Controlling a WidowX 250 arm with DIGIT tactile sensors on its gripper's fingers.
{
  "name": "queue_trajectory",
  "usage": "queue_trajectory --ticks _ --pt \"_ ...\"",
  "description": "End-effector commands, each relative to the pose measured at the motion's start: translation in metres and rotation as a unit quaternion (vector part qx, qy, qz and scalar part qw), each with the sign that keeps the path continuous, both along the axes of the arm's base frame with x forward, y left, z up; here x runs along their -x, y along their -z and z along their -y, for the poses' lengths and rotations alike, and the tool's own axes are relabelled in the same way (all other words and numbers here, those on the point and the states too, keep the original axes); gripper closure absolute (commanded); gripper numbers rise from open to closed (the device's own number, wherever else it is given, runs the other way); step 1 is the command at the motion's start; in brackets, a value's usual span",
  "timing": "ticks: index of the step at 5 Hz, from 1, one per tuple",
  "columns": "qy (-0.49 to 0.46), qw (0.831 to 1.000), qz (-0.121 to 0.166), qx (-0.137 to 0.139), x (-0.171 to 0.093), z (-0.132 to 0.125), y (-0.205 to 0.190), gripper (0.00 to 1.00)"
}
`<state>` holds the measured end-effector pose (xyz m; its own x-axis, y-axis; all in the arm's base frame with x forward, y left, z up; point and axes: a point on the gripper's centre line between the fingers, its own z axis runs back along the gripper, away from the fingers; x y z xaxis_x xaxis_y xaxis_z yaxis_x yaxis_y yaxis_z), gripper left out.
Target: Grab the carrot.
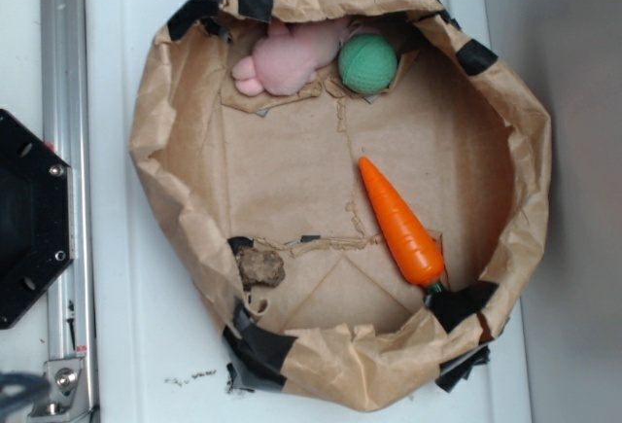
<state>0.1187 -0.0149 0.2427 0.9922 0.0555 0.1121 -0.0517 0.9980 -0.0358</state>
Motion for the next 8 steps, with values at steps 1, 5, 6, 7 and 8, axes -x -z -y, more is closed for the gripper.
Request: queue_trajectory --ticks 1,5,6,7,8 --pt "0.0 1.0 0.0 0.0 0.0 0.0 0.0 0.0" --pt "0.082 0.994 0.068 0.03 -0.159 -0.015 0.115 0.0" --pt "0.19 0.98 0.056 0.023 -0.162 0.007 0.148 0.0" --pt "0.222 0.973 0.053 -0.033 -0.171 0.023 0.184 0.0" --pt "0.234 0.97 0.052 -0.037 -0.183 0.035 0.199 0.0"
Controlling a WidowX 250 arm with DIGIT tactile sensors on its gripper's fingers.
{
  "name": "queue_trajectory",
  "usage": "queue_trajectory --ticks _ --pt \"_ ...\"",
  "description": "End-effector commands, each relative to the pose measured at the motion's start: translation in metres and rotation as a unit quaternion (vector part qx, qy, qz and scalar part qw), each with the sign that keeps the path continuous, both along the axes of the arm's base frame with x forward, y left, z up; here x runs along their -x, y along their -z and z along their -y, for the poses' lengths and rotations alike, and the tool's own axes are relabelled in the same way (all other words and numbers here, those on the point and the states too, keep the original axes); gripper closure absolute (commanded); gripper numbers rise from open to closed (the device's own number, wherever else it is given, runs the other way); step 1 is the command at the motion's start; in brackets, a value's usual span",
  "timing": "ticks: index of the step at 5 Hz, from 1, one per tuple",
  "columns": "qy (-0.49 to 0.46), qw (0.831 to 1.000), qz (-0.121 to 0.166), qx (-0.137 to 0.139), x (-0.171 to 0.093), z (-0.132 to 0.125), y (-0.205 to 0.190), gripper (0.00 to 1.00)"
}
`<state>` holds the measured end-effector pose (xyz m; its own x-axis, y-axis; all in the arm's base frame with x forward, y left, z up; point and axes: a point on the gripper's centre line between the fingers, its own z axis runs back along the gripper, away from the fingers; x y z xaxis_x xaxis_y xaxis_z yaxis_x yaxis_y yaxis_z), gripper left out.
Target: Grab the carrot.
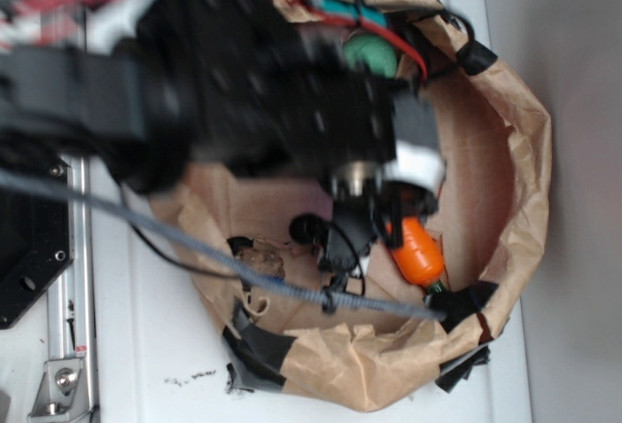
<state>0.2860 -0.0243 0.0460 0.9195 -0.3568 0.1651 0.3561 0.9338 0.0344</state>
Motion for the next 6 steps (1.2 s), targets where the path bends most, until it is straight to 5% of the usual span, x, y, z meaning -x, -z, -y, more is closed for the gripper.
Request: queue_trajectory --ticks 1,2,3,5,6 --pt "0.031 0.999 0.024 -0.006 -0.029 0.036 0.007 0.0" --pt "0.023 0.999 0.024 -0.004 -0.037 0.041 0.006 0.0" --pt "-0.014 1.0 0.026 -0.001 -0.037 0.04 0.0 1.0" --pt "-0.079 0.996 0.027 0.007 -0.019 0.015 -0.056 1.0" --pt "-0.193 0.981 0.008 0.018 -0.01 -0.024 -0.103 1.0"
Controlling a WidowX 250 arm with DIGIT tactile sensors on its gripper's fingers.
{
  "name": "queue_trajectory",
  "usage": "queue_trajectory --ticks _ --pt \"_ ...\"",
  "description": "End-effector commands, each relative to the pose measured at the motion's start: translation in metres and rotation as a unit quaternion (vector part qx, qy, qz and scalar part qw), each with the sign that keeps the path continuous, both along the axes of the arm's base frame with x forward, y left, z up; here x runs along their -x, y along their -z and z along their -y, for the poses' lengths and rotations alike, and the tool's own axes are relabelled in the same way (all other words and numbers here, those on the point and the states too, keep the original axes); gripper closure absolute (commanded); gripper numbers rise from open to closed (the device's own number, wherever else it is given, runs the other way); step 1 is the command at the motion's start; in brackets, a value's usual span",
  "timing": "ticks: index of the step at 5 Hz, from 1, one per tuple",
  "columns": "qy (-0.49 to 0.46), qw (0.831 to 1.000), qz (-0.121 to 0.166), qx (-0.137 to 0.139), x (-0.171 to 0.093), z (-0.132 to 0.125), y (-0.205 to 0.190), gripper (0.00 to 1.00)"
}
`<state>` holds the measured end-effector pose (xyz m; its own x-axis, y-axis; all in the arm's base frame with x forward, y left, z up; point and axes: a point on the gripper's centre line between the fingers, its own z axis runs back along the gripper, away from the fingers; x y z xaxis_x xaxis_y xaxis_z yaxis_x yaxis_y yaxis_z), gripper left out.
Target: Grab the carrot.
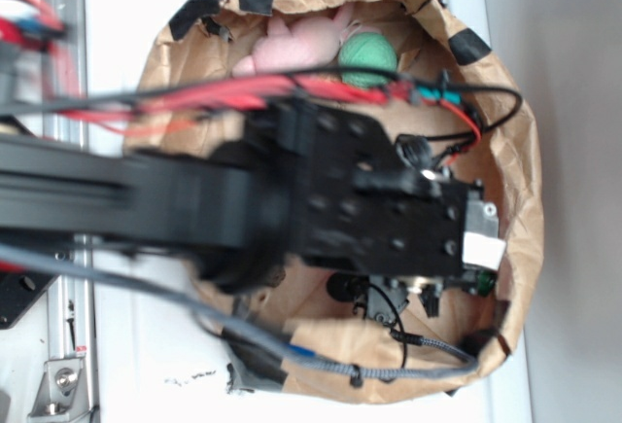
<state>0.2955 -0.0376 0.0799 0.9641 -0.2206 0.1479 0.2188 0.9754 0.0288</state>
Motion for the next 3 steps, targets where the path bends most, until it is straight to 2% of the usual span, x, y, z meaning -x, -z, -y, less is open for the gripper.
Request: queue_trajectory --ticks 1,2,3 --pt "-0.224 0.974 -0.015 0.009 0.009 -0.052 -0.093 1.0" --pt "-0.286 0.958 0.008 -0.031 0.021 -0.049 -0.11 1.0" --pt "-0.299 0.954 0.005 -0.026 0.028 -0.049 -0.112 1.0"
